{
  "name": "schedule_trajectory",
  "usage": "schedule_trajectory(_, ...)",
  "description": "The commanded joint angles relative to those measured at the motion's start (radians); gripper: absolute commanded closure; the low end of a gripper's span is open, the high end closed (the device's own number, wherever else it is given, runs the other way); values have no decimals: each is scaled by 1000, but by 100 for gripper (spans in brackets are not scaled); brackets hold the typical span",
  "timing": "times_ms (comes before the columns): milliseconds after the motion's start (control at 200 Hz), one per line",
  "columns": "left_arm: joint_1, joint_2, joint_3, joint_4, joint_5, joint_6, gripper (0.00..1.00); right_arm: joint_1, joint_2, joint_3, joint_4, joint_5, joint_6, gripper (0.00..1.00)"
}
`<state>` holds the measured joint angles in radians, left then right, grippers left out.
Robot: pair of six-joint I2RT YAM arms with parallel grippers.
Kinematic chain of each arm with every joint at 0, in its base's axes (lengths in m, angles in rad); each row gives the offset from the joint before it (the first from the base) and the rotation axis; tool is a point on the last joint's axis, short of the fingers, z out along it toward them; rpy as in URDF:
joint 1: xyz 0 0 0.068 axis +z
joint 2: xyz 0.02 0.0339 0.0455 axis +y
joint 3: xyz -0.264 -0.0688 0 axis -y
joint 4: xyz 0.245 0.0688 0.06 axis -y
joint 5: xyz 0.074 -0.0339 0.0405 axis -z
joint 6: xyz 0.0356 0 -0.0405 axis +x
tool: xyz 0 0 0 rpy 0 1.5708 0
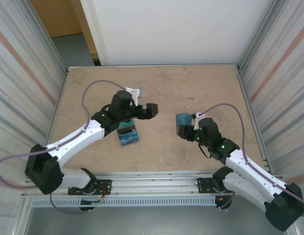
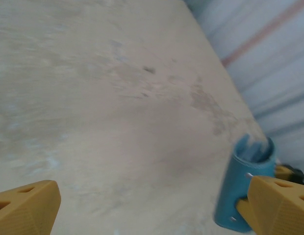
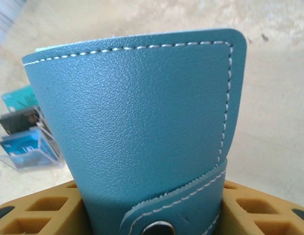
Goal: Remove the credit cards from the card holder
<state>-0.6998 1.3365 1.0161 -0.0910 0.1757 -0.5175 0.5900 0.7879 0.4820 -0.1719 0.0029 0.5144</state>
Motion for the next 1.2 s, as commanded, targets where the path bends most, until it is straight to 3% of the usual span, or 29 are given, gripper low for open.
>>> schedule_trajectory(0, -60, 39, 69, 80, 121, 63, 1, 13, -31, -8, 86, 5, -17, 47)
schedule_trajectory(231, -96, 150, 122, 152, 244, 35, 1, 34, -31, 0, 110, 11, -17, 47)
schedule_trajectory(616, -107, 256, 139, 252, 344, -47, 14, 76, 16, 31, 149, 19, -32, 47)
schedule_trajectory(1198, -106, 296, 122, 287, 393, -101, 54, 91, 79, 55, 259, 27, -34, 46)
